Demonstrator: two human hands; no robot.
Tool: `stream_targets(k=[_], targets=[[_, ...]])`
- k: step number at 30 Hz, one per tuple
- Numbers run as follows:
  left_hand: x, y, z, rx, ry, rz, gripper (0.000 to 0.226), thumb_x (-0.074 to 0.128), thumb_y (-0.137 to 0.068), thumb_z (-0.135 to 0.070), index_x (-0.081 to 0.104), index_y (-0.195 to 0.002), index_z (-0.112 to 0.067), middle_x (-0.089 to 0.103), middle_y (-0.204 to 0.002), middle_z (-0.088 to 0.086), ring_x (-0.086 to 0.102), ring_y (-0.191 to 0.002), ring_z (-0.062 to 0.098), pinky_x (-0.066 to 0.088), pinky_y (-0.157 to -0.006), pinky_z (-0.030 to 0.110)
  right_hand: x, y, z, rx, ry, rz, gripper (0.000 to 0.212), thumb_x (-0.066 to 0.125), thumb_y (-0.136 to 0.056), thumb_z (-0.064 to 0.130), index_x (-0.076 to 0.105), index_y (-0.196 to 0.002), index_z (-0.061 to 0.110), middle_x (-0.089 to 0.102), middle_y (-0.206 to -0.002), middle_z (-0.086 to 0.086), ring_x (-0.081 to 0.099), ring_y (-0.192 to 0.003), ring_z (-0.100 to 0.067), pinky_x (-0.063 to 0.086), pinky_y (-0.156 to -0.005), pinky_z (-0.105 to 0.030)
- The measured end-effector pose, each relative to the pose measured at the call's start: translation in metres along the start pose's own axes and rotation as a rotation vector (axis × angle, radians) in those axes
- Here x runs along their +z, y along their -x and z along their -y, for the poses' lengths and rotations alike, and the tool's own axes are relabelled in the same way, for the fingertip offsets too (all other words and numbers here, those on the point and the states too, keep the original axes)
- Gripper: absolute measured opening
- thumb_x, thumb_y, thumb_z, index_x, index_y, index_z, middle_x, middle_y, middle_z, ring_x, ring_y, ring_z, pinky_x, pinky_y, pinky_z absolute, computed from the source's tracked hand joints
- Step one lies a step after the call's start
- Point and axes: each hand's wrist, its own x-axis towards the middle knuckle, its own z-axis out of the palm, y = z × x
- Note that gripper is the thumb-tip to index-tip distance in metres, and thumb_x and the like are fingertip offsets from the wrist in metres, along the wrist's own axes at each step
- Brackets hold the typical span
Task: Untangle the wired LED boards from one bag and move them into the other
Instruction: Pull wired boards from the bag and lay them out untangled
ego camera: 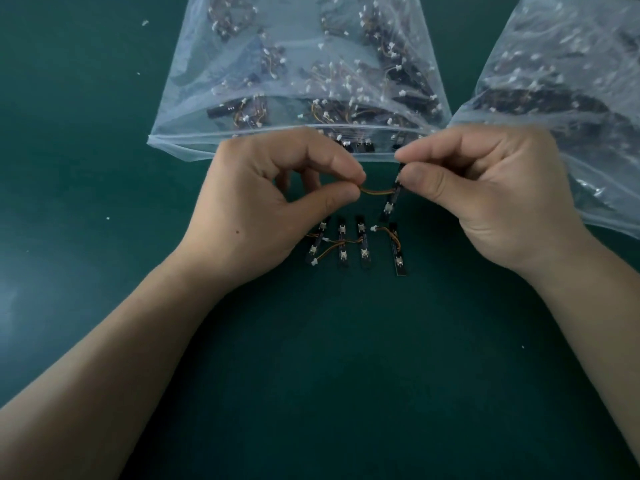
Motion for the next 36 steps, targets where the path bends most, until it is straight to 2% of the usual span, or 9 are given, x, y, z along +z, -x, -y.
stream_targets(k=[3,5,9,13,18,23,28,33,36], targets=[[0.0,0.001,-0.004,0.046,-0.155,0.085,0.018,0.081,-0.092,-0.032,0.077,-0.107,-0.023,0.062,-0.093,-0.034,0.061,-0.083,-0.002,0.042,-0.077,0.01,-0.006,0.002,-0.002,0.017,0.093,0.026,0.012,0.079,-0.09,0.033,0.079,-0.099,0.041,0.078,-0.087,0.007,0.071,-0.076,-0.024,0.058,-0.073,-0.035],[0.002,0.0,-0.005,0.063,-0.212,0.16,0.022,0.073,-0.096,-0.037,0.076,-0.111,-0.021,0.064,-0.099,-0.028,0.06,-0.09,-0.001,0.046,-0.082,0.017,-0.012,0.002,-0.003,0.028,0.16,0.045,0.011,0.077,-0.09,0.035,0.078,-0.099,0.043,0.077,-0.085,0.011,0.071,-0.074,-0.02,0.057,-0.072,-0.033],[0.004,0.001,-0.004,0.032,-0.275,0.224,0.024,0.063,-0.097,-0.037,0.077,-0.107,-0.021,0.068,-0.1,-0.01,0.062,-0.096,0.014,0.051,-0.086,0.038,-0.023,0.009,-0.001,0.017,0.275,0.175,0.011,0.075,-0.088,0.036,0.077,-0.092,0.046,0.075,-0.082,0.022,0.069,-0.069,-0.007,0.049,-0.063,-0.011],[0.005,0.004,-0.005,0.045,-0.354,0.252,0.027,0.061,-0.097,-0.044,0.078,-0.111,-0.029,0.063,-0.103,-0.011,0.06,-0.096,0.013,0.05,-0.085,0.037,-0.029,0.014,-0.002,-0.007,0.339,0.266,0.011,0.076,-0.086,0.032,0.078,-0.09,0.042,0.074,-0.076,0.01,0.064,-0.061,-0.018,0.047,-0.054,-0.02],[0.006,0.005,-0.006,0.08,-0.409,0.277,0.025,0.064,-0.097,-0.042,0.078,-0.114,-0.03,0.062,-0.103,-0.01,0.06,-0.092,0.014,0.048,-0.084,0.034,-0.027,0.013,-0.006,-0.089,0.475,0.333,0.007,0.077,-0.087,0.019,0.08,-0.087,0.026,0.069,-0.091,0.015,0.067,-0.083,-0.01,0.05,-0.072,-0.026],[0.006,0.005,-0.007,0.06,-0.362,0.276,0.019,0.068,-0.094,-0.039,0.08,-0.107,-0.03,0.064,-0.098,-0.011,0.061,-0.087,0.014,0.051,-0.077,0.037,-0.032,0.014,-0.007,-0.082,0.386,0.376,0.013,0.071,-0.083,0.024,0.077,-0.095,0.024,0.068,-0.087,0.012,0.059,-0.074,-0.02,0.045,-0.064,-0.028],[0.005,0.005,-0.006,0.052,-0.294,0.261,0.013,0.07,-0.095,-0.033,0.082,-0.1,-0.03,0.065,-0.092,-0.011,0.062,-0.082,0.01,0.053,-0.071,0.039,-0.024,0.015,-0.003,-0.121,0.438,0.399,0.013,0.077,-0.08,0.032,0.077,-0.092,0.028,0.066,-0.085,0.014,0.059,-0.074,-0.015,0.045,-0.063,-0.027],[0.006,0.004,-0.005,-0.002,-0.297,0.164,0.014,0.065,-0.098,-0.03,0.078,-0.104,-0.026,0.063,-0.089,-0.015,0.062,-0.078,0.012,0.052,-0.068,0.039,-0.025,0.015,-0.005,-0.124,0.389,0.407,0.018,0.074,-0.082,0.022,0.078,-0.1,0.025,0.067,-0.087,0.012,0.059,-0.075,-0.019,0.045,-0.065,-0.028],[0.006,0.002,-0.003,-0.065,-0.316,0.091,0.017,0.061,-0.1,-0.031,0.078,-0.099,-0.028,0.067,-0.083,-0.023,0.061,-0.074,0.001,0.048,-0.064,0.032,-0.026,0.015,-0.007,-0.121,0.386,0.404,0.022,0.072,-0.082,0.02,0.078,-0.103,0.024,0.067,-0.088,0.011,0.059,-0.075,-0.02,0.047,-0.065,-0.032]])
